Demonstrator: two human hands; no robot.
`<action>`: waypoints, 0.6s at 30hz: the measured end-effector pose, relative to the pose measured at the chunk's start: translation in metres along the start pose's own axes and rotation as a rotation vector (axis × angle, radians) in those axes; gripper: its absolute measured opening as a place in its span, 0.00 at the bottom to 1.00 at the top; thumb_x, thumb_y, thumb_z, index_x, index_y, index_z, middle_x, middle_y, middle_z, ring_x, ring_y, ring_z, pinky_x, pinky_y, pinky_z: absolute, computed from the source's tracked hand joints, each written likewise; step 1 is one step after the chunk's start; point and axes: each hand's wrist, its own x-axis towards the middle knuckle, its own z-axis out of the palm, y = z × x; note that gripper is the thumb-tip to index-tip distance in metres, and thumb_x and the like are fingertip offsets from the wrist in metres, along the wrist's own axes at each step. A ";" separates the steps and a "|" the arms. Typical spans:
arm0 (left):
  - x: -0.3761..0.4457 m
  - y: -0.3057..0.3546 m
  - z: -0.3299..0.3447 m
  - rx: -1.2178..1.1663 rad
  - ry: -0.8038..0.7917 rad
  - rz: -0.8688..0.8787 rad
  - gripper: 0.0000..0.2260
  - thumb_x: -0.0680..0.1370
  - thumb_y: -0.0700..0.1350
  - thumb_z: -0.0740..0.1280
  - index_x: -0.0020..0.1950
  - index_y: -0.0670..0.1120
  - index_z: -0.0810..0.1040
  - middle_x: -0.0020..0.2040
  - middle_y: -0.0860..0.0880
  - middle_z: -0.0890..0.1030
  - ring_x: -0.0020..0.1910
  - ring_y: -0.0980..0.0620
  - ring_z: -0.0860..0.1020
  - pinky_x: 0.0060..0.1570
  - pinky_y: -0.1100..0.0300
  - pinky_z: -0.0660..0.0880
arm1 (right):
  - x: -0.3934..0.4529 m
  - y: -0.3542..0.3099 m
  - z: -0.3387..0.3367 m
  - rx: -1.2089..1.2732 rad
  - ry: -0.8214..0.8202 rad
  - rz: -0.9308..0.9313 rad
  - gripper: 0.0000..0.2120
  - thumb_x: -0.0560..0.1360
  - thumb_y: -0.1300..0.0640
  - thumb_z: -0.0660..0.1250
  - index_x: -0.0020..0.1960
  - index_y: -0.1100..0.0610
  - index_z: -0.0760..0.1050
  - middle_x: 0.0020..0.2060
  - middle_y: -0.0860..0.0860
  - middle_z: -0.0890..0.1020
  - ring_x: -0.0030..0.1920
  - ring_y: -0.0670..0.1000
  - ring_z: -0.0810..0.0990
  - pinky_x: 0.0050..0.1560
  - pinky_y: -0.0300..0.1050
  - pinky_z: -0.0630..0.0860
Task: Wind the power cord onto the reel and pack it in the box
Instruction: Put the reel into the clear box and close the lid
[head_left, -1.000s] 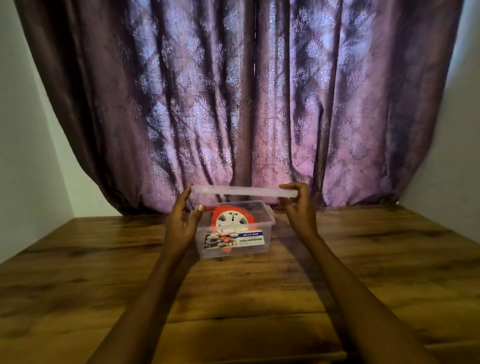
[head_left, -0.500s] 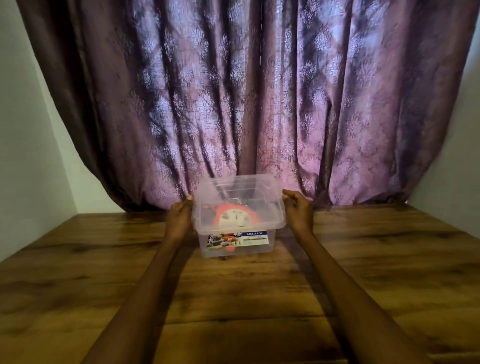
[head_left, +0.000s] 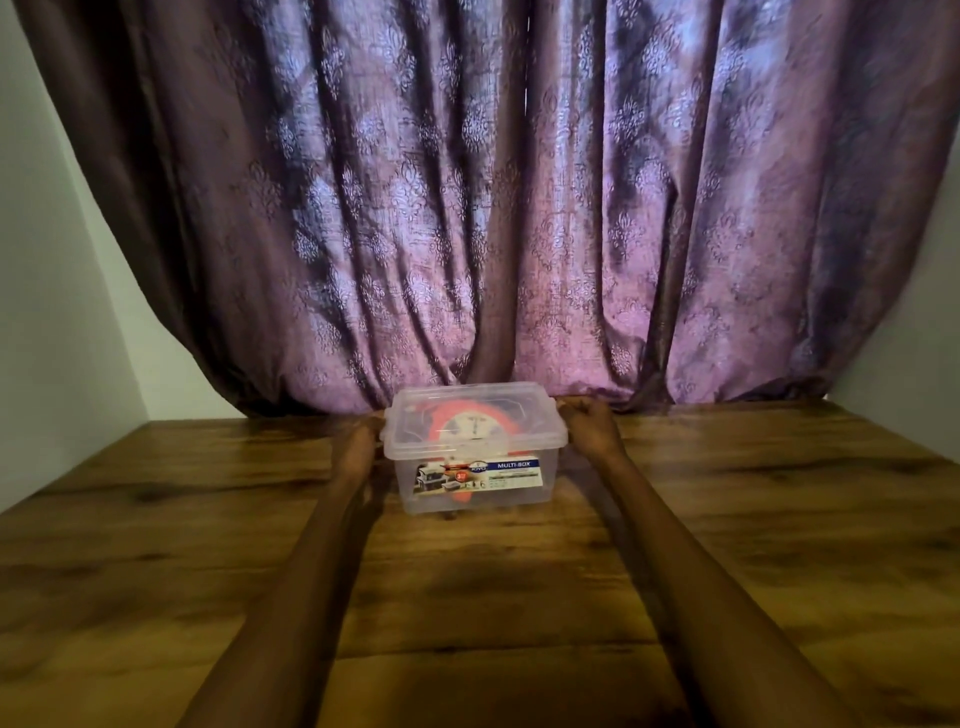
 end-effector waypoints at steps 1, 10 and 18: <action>0.002 0.001 0.001 0.004 0.015 0.000 0.11 0.66 0.46 0.70 0.45 0.44 0.84 0.41 0.43 0.85 0.34 0.44 0.82 0.36 0.52 0.78 | 0.002 -0.001 0.000 -0.004 -0.008 0.017 0.11 0.77 0.60 0.64 0.52 0.61 0.84 0.47 0.58 0.86 0.48 0.58 0.83 0.49 0.50 0.79; 0.025 -0.004 0.005 0.007 -0.088 -0.066 0.06 0.75 0.41 0.68 0.40 0.42 0.83 0.35 0.45 0.85 0.37 0.43 0.82 0.39 0.52 0.82 | 0.005 -0.013 0.001 0.129 -0.113 0.158 0.12 0.78 0.60 0.65 0.35 0.57 0.75 0.22 0.49 0.75 0.15 0.42 0.69 0.17 0.30 0.60; 0.042 -0.005 0.002 0.009 -0.137 -0.047 0.08 0.79 0.45 0.63 0.55 0.46 0.79 0.47 0.47 0.85 0.47 0.46 0.81 0.51 0.49 0.80 | 0.022 -0.001 0.010 0.283 -0.144 0.321 0.14 0.77 0.63 0.64 0.32 0.62 0.74 0.27 0.56 0.73 0.20 0.47 0.72 0.24 0.39 0.68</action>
